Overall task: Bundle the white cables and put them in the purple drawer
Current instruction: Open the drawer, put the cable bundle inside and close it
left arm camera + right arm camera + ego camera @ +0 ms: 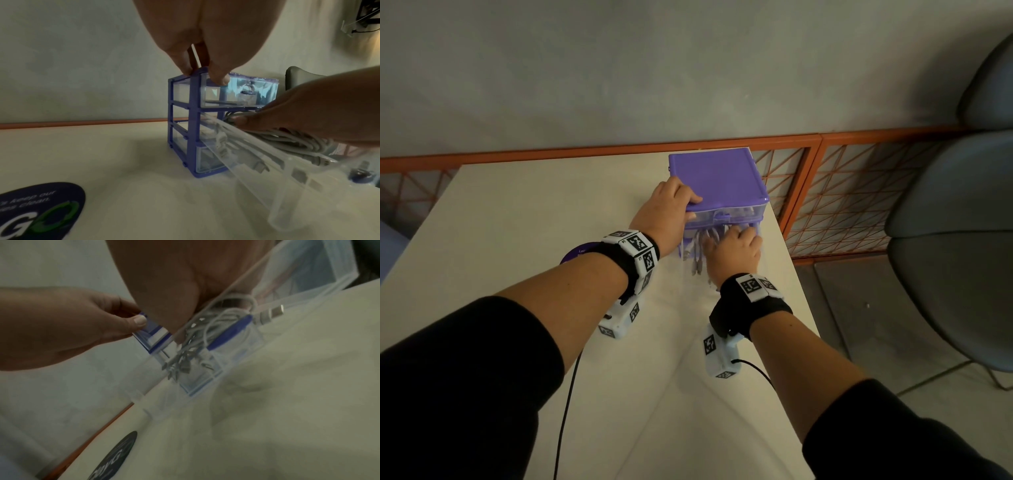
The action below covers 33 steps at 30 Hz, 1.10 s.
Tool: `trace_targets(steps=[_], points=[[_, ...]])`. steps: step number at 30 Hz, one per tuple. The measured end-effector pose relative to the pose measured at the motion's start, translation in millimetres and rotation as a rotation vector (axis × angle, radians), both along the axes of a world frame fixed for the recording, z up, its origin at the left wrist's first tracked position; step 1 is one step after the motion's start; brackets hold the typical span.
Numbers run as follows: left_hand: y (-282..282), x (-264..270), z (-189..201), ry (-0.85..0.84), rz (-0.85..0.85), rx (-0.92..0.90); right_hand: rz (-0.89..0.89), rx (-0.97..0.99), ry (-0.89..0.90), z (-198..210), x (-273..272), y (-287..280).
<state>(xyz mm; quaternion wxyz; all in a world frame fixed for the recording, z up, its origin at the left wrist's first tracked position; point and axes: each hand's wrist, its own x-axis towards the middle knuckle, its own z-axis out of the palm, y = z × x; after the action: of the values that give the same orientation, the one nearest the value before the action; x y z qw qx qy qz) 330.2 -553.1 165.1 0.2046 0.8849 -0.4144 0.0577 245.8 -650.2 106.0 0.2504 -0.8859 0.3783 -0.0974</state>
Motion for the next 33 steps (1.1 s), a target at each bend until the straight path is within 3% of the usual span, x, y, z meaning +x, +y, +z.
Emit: trace_targets(steps=[4, 13, 18, 24, 28, 33], points=[[0, 0, 0, 0.001, 0.005, -0.009, -0.029, -0.034, -0.112, -1, -7, -1], [-1, -1, -1, 0.01, 0.016, -0.02, 0.188, -0.002, 0.022, 9, -15, -10], [-1, -2, 0, 0.012, 0.014, -0.017, 0.29, 0.015, -0.046, 12, -33, -12], [0, -1, 0, 0.014, 0.014, -0.01, 0.462, -0.106, -0.133, 8, -56, -14], [0, 0, 0, 0.007, -0.001, -0.006, 0.633, -0.187, -0.099, -2, -80, -20], [1, 1, -1, -0.019, -0.027, 0.004, 0.706, -0.306, -0.165, -9, -76, -30]])
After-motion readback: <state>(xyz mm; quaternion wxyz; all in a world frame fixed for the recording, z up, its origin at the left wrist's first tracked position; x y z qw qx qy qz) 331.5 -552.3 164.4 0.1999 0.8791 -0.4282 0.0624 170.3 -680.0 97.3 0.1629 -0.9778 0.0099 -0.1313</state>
